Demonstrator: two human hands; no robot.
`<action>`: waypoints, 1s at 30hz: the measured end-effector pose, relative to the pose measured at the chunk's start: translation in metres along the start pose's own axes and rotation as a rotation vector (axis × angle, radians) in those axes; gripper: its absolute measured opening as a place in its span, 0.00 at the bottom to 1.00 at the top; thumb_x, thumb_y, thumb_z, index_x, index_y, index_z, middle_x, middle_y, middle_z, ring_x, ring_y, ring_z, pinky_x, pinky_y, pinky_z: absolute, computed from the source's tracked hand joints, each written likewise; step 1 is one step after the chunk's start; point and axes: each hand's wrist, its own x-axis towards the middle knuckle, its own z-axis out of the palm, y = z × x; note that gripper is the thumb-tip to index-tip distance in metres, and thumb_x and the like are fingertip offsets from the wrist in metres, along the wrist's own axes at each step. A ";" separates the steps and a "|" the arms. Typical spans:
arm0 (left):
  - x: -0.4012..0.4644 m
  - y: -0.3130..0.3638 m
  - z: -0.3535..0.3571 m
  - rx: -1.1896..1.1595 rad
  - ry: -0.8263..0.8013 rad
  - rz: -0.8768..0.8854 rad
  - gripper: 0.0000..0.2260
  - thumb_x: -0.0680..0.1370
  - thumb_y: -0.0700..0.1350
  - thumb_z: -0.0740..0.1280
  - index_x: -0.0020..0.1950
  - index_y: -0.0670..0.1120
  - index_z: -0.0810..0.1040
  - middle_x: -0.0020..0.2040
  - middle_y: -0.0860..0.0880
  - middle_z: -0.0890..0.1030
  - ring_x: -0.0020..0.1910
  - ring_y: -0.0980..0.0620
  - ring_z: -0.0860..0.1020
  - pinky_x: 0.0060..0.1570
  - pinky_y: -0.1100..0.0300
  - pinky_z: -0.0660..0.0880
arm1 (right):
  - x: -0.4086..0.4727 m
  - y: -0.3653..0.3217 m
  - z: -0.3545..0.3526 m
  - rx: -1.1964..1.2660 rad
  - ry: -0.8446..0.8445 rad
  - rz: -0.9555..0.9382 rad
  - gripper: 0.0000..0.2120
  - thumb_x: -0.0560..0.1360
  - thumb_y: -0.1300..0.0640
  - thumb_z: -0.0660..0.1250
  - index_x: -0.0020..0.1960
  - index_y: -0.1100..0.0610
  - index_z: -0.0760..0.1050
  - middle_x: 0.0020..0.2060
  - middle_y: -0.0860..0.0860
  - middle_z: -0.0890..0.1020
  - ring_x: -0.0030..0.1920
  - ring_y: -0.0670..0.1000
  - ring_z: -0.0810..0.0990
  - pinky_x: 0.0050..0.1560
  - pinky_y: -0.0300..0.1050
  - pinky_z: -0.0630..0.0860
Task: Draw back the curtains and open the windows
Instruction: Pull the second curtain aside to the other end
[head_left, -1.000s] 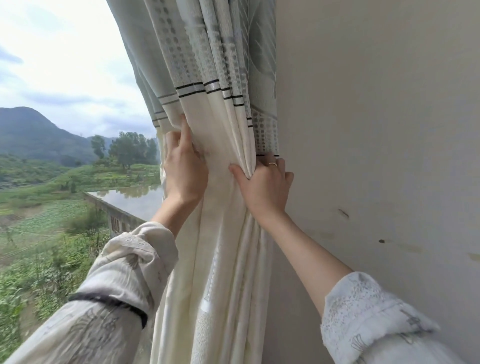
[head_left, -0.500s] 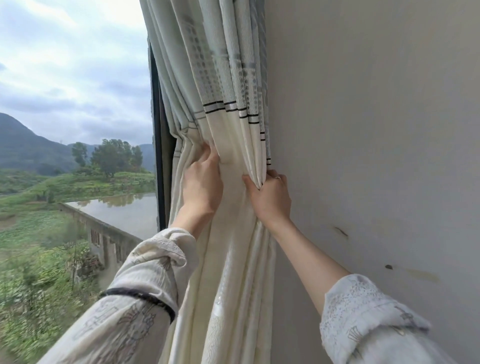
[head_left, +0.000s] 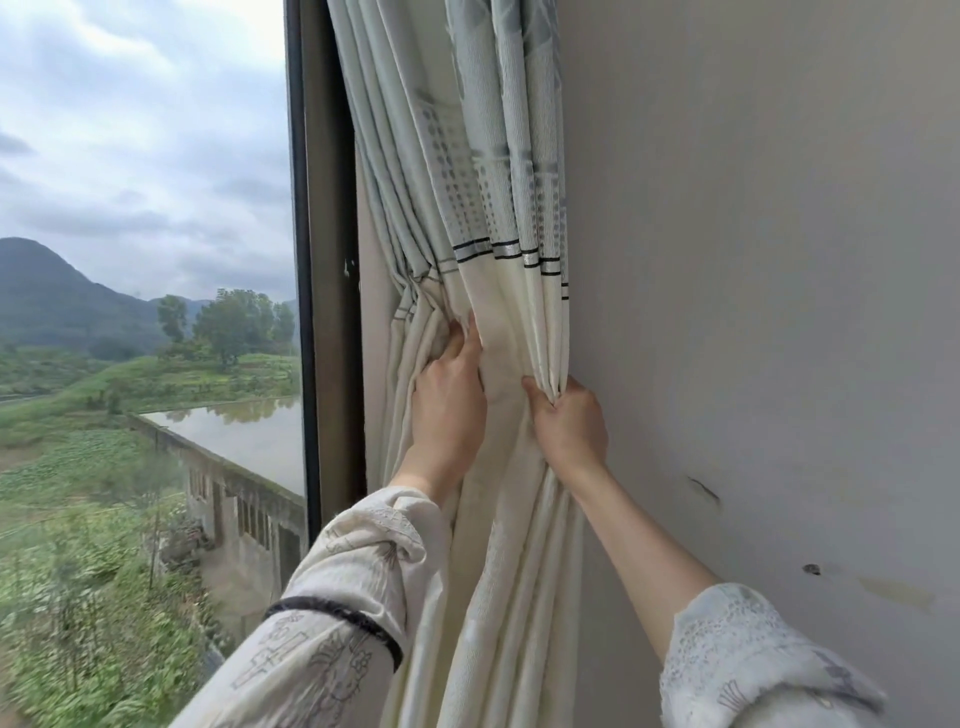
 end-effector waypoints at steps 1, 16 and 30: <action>-0.003 0.001 -0.003 -0.010 -0.001 -0.002 0.27 0.73 0.31 0.54 0.72 0.45 0.61 0.70 0.45 0.70 0.59 0.40 0.75 0.46 0.53 0.72 | -0.003 -0.001 0.000 -0.008 0.002 -0.005 0.18 0.76 0.46 0.62 0.55 0.59 0.75 0.50 0.59 0.81 0.55 0.61 0.77 0.50 0.50 0.74; -0.069 0.016 -0.094 -0.018 -0.106 -0.042 0.26 0.72 0.31 0.56 0.69 0.46 0.66 0.75 0.47 0.62 0.53 0.34 0.77 0.48 0.47 0.73 | -0.080 -0.041 -0.027 -0.126 -0.059 -0.008 0.18 0.76 0.47 0.62 0.61 0.56 0.74 0.52 0.61 0.80 0.54 0.62 0.77 0.50 0.49 0.72; -0.142 0.013 -0.236 0.113 -0.453 -0.107 0.18 0.74 0.37 0.56 0.64 0.43 0.62 0.68 0.39 0.62 0.60 0.35 0.69 0.59 0.42 0.70 | -0.209 -0.118 -0.075 -0.355 -0.275 0.066 0.24 0.76 0.41 0.58 0.58 0.61 0.67 0.57 0.60 0.78 0.58 0.62 0.76 0.50 0.51 0.72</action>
